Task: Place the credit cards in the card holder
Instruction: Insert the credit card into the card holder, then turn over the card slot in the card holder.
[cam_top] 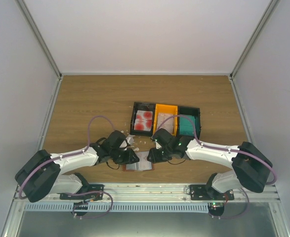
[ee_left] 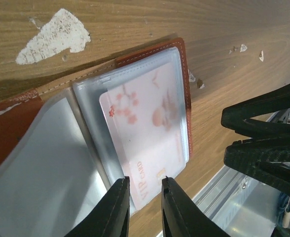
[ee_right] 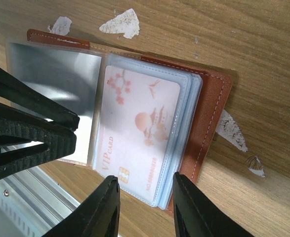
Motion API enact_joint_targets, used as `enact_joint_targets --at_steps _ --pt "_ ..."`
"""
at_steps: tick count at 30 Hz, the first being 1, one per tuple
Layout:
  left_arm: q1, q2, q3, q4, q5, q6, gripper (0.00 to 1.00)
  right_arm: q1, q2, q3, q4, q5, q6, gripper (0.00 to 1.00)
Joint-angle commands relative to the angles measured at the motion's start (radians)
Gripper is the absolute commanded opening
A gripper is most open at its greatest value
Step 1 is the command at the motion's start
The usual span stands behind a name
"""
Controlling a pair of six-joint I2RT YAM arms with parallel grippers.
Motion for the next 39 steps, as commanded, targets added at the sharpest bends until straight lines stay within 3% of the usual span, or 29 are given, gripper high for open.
enact_joint_targets --at_steps 1,5,10,26,35,39 --pt "0.005 -0.017 0.009 -0.002 0.011 0.025 0.19 -0.004 -0.001 -0.011 0.025 -0.007 -0.001 0.31" --pt "0.005 0.042 0.012 0.074 0.053 0.026 0.09 -0.004 0.0 -0.016 0.046 -0.029 -0.01 0.3" --pt "0.005 0.117 0.014 0.104 0.03 0.034 0.04 -0.004 0.013 -0.02 0.074 -0.062 -0.02 0.29" --pt "0.005 0.158 -0.01 0.059 -0.05 0.034 0.0 -0.003 0.094 -0.012 0.109 -0.105 -0.038 0.31" --pt "0.005 0.152 -0.004 0.063 -0.047 0.036 0.0 -0.003 0.138 -0.019 0.206 -0.209 -0.034 0.26" --pt "0.005 0.146 -0.004 0.069 -0.044 0.04 0.0 -0.002 0.159 -0.023 0.227 -0.214 -0.012 0.18"
